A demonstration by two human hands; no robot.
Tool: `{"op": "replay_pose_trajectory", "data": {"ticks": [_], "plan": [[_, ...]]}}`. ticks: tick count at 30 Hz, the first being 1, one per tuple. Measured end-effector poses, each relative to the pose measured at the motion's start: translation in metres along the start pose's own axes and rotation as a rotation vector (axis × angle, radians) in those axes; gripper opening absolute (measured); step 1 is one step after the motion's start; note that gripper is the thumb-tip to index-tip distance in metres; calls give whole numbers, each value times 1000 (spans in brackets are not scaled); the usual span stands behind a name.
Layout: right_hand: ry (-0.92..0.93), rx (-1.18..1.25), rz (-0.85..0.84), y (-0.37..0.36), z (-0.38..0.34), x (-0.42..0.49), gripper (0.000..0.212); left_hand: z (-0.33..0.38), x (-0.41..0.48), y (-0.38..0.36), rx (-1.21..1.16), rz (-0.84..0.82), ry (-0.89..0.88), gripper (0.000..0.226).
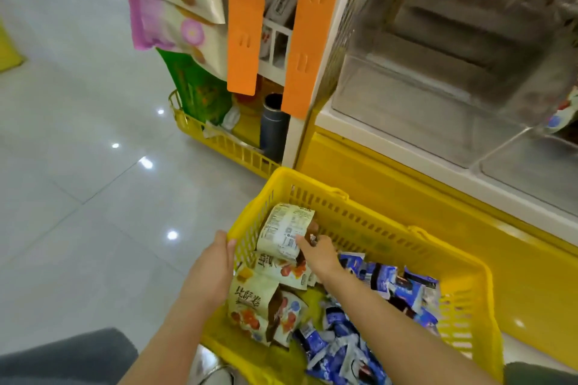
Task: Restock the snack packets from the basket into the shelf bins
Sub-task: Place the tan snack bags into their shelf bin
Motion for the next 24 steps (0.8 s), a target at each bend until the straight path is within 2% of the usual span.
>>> {"op": "replay_pose_trajectory", "data": {"ticks": [2, 5, 6, 8, 10, 11, 13, 15, 17, 19, 22, 24], "plan": [[-70, 164, 61, -6, 0, 7, 52, -1, 1, -2, 4, 12, -15, 28], [-185, 316, 41, -13, 2, 12, 52, 2, -1, -2, 20, 8, -10, 26], [-206, 348, 24, -14, 2, 12, 52, 4, -2, 0, 33, 34, -9, 27], [-182, 340, 23, -13, -2, 9, 49, 12, -5, 7, 54, 185, -23, 30], [-34, 220, 107, -5, -10, 2, 43, 27, -10, 11, 16, 343, -52, 33], [83, 121, 173, 0, -15, -3, 42, 37, -12, 11, -56, 369, -65, 31], [351, -54, 293, 11, -29, -22, 44, 54, -14, 4, -354, 249, -1, 30], [602, -146, 319, 19, -41, -45, 48, 67, -17, -4, -694, 2, 159, 49], [825, -275, 284, 22, -47, -66, 42, 77, -21, -10, -1030, -244, 251, 62], [988, -357, 250, 22, -47, -83, 32, 80, -24, -14, -1265, -381, 263, 63], [1166, -428, 165, 15, -41, -104, 22, 83, -27, -12, -1501, -355, 321, 68], [1235, -421, 24, 9, -35, -116, 18, 81, -27, -9, -1571, -276, 359, 68]]}}
Point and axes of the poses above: each hand's wrist, its own x-axis towards the middle knuckle, its own y-axis out of the back of the hand, z = x × y, the point moved 3 cm from there along x, towards the middle knuckle
